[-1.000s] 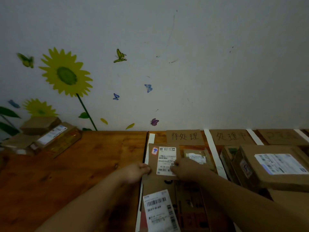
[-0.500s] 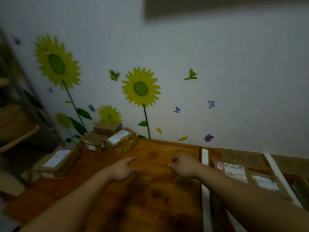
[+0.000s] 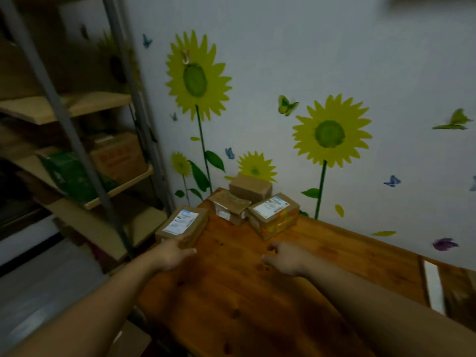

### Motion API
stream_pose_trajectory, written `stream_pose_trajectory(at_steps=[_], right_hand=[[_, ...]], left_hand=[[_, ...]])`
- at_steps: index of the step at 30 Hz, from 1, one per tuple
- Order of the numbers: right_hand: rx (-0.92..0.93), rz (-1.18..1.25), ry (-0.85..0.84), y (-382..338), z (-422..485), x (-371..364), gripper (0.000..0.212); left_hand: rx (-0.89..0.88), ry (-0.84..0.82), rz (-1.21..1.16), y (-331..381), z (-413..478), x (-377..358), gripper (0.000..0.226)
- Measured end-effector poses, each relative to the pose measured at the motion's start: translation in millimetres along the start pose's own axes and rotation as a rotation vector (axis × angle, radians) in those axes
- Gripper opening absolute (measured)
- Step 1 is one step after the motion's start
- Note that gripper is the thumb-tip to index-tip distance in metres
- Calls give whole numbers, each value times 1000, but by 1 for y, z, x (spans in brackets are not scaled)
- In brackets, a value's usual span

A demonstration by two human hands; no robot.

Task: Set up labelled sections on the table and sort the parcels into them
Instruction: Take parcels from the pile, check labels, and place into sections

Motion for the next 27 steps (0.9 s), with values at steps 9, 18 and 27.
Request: stream_pose_trajectory(at_steps=[9,18,27], right_hand=[[108,136,-103,-75,140,-9,42],[188,411,-228,-141,215,-45,42],[-82,825,-144,-171,263,-114,55]], left_hand=[[126,27,-178,-27,78,45,58],[224,7,-239,-60,164,70,60],[339,-188,-582,-123,253,53,46]])
Point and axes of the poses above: each hand's wrist, its own z-axis towards the middle knuckle, its own x-axis out of the back of the hand, y = z × x, the point moved 1 cm from there along z, towards the middle knuckle, and after that the axes turned 5 degrees about -z, right-handed, at the moved point
